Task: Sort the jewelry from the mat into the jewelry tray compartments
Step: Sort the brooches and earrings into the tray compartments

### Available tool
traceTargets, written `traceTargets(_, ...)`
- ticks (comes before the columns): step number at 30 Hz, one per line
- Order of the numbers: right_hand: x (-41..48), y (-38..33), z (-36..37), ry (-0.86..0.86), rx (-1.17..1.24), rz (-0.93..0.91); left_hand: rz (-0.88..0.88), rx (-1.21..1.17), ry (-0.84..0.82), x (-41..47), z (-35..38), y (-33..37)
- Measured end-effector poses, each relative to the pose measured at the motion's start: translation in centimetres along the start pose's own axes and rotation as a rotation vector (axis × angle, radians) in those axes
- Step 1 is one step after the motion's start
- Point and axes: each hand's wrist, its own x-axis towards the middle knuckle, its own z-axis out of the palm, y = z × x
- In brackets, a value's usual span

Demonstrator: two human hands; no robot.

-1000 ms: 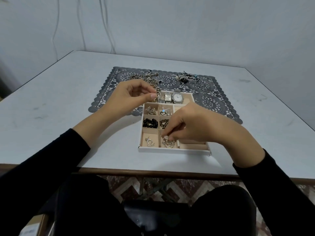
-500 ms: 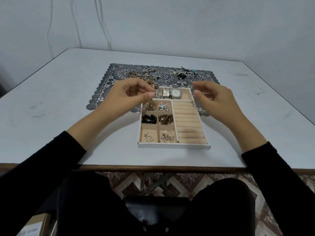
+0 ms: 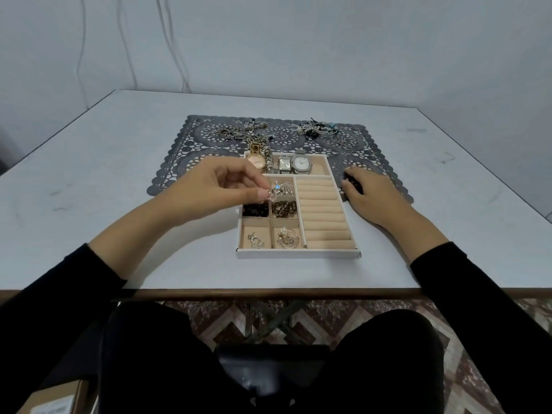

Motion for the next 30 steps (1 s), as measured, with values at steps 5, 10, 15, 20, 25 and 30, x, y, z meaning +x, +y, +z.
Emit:
traceTargets(5, -0.2, -0.3, -0.1, 0.007, -0.008, -0.009, -0.052, 0.064, -0.183, -0.8, -0.6, 1.7)
traceTargets(10, -0.2, -0.3, -0.2, -0.001, -0.016, -0.003, -0.107, 0.239, -0.361, -0.9, -1.1, 3.4)
traceTargets(15, -0.1, -0.3, -0.2, 0.006, -0.027, -0.018, -0.124, 0.544, -0.383, -0.7, -0.4, 4.1)
traceTargets(20, -0.1, -0.3, -0.3, 0.013, -0.031, -0.035, -0.123, 0.665, -0.394, -0.5, 0.7, 4.5)
traceTargets(25, 0.0, -0.1, -0.2, 0.010, -0.027, -0.032, -0.069, 0.770, -0.395, -0.2, 0.9, 4.3)
traceTargets(30, -0.1, -0.2, -0.2, 0.010, -0.015, -0.026, 0.036, 0.875, -0.351, -0.4, 1.0, 3.4)
